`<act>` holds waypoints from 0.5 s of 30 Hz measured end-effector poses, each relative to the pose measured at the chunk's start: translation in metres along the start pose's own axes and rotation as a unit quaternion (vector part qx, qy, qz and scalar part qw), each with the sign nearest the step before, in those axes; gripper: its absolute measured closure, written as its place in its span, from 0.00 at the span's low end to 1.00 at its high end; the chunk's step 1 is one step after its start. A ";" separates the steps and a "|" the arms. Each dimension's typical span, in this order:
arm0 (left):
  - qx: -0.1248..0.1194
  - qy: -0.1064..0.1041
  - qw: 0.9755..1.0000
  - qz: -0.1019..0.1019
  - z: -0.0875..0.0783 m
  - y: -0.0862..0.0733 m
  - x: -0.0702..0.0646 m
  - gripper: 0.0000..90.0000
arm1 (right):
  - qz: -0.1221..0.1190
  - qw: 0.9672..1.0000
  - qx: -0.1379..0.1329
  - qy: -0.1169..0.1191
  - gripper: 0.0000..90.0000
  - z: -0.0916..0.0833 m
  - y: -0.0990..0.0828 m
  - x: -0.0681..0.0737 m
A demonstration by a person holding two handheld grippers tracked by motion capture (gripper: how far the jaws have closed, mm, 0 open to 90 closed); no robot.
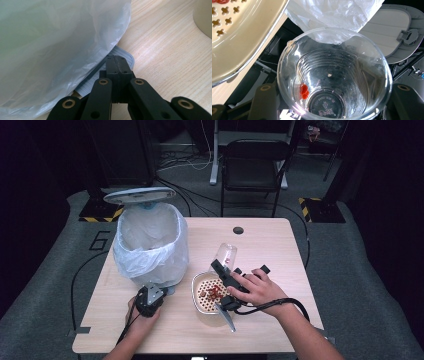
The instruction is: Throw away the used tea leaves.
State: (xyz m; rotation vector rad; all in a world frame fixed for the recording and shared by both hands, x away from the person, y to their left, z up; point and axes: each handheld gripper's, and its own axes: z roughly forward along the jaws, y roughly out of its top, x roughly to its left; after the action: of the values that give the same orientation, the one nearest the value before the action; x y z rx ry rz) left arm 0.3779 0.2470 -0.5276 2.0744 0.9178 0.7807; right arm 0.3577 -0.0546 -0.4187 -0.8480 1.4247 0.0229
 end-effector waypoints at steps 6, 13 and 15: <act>0.001 0.000 1.000 0.001 0.000 0.000 0.000 1.00 | 0.006 1.000 -0.004 0.001 0.41 0.000 -0.001 -0.002; 0.001 -0.001 1.000 0.000 0.000 0.000 0.000 1.00 | 0.010 1.000 -0.011 0.005 0.41 0.000 0.000 -0.003; -0.003 0.001 1.000 -0.004 0.000 0.000 -0.001 1.00 | 0.016 1.000 -0.015 0.011 0.41 0.000 -0.001 -0.004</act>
State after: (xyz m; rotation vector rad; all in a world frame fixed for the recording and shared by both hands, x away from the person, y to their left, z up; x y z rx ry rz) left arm 0.3778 0.2463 -0.5281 2.0642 0.9225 0.7801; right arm 0.3572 -0.0533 -0.4143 -0.8520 1.4608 0.0597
